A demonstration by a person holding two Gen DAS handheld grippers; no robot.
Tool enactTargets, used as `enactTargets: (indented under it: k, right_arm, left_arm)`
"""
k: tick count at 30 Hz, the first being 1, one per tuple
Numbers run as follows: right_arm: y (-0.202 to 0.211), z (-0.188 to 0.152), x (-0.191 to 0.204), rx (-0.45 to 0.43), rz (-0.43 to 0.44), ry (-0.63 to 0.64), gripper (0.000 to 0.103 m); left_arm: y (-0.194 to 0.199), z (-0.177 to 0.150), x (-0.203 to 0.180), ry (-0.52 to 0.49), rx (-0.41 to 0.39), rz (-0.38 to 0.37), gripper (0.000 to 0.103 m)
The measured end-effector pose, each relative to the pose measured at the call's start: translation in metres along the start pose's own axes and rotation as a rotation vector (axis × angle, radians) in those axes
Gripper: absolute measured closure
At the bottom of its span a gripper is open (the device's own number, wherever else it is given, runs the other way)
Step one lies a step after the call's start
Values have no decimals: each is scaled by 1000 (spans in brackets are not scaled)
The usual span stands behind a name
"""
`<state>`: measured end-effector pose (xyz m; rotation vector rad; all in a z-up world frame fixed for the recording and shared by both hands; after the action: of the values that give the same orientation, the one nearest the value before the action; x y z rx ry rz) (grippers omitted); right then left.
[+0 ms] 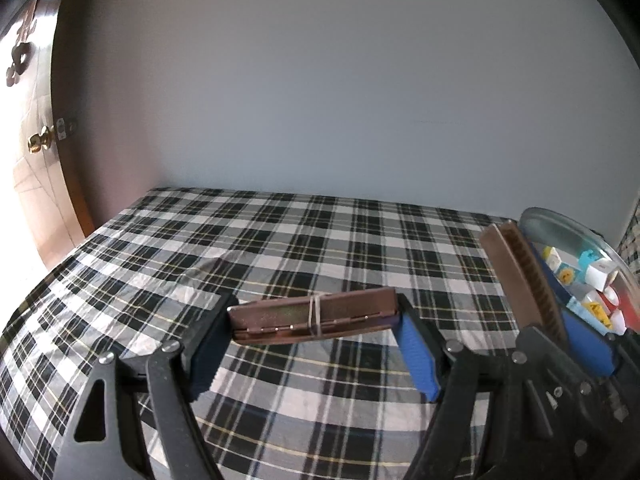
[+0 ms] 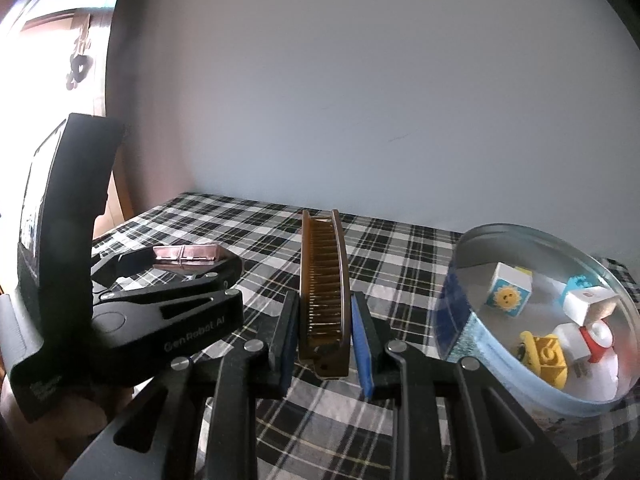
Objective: Organize rigid objects
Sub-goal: 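Lift and carry the brown box and comb over the tin with both tools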
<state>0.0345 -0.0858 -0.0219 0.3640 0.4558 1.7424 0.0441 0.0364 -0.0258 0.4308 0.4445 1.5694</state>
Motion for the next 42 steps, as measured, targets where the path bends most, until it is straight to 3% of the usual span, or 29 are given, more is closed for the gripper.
enactTargets:
  k: [42]
  right_arm:
    - [72, -19, -74, -119, -147, 19, 76]
  left_arm:
    - [35, -13, -105, -120, -58, -152, 26]
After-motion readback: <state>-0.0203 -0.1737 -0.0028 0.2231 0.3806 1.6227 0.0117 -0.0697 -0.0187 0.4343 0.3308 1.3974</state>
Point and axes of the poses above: each gripper's, at about its wrist camera, not at the fingertips, and y roughly against the way its jaws point, x to its left, z to its top, the point moved 5 cm from there along -y, roughly the way its jaws point, and after that the axes turned 2 degrees about z, right-handed, at the moved point
